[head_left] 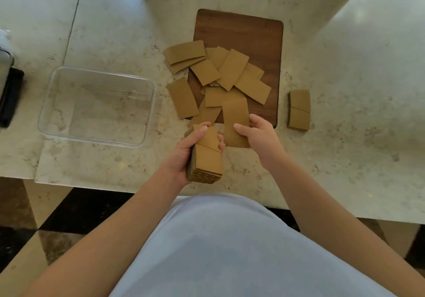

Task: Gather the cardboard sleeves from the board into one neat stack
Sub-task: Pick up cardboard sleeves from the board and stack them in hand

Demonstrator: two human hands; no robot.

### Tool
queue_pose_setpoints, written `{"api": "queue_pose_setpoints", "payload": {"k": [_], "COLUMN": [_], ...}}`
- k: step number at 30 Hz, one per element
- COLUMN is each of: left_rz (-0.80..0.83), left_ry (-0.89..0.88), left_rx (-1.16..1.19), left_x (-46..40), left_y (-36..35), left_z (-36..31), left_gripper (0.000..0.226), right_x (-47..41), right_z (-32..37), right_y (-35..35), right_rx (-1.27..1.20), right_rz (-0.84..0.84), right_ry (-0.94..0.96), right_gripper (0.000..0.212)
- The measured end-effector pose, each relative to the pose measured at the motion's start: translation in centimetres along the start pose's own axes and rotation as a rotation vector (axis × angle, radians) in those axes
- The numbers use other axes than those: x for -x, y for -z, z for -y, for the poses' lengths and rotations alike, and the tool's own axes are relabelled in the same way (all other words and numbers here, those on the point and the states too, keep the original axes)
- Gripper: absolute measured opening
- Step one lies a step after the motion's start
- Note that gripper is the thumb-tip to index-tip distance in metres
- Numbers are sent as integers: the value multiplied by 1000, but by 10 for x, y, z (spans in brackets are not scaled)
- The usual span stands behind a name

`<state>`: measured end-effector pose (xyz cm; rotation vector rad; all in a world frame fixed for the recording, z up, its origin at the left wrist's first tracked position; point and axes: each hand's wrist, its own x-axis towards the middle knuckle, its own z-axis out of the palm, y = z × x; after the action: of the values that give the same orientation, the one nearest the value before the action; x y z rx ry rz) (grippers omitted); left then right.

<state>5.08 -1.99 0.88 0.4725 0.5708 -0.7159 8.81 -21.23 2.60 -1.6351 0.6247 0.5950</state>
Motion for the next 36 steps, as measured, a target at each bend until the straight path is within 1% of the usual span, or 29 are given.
{"api": "queue_pose_setpoints", "payload": {"k": [3,6,8,11,13,17,19,22,24,25,26,28,30,31,33,35,36], "left_rz": [7,0,6,11,-24,-82,-66,-17,-3,-7,-16,-54,-123,-156,-204,-242,-256], "left_ry": [6,2,-7,-27,-57,-115,-115,-102,-108,-113,-113,-109,-125,-139,-161,-163,-161], "left_rx": [-20,-27,1,9,-43,-98,-128,-141,-140,-132,-122,-94,-67,-54,-39,-34,-36], "left_x": [0,0,0,-2,-3,-2,0,3,4,4,5,7,11,12,14,16,17], "left_y": [-2,-5,-6,-8,-9,-9,-9,-8,-7,-6,-4,-1,4,7,13,18,21], "left_z": [4,8,11,16,18,20,23,25,25,24,24,24,21,18,12,7,4], "left_gripper": [53,58,63,84,89,66,63,79,80,77,73,60,47,44,44,44,44], "right_x": [10,21,28,37,43,52,53,50,46,42,37,22,0,-11,-31,-43,-48], "right_z": [-3,-2,0,-3,-7,-14,-14,-12,-11,-11,-11,-11,-10,-9,-6,1,3], "right_y": [5,8,10,7,3,0,4,10,10,9,6,0,-13,-20,-41,-63,-73], "right_rx": [-108,-204,-176,-8,144,483,613,678,689,650,577,491,568,612,582,432,372], "right_rz": [-61,-85,-99,-119,-111,3,50,111,155,162,150,54,-40,-57,-77,-130,-175], "right_ry": [127,360,481,571,630,747,767,727,686,649,594,505,404,331,148,-23,-69], "right_gripper": [25,20,18,18,20,25,32,39,46,48,46,32,16,17,33,52,61]}}
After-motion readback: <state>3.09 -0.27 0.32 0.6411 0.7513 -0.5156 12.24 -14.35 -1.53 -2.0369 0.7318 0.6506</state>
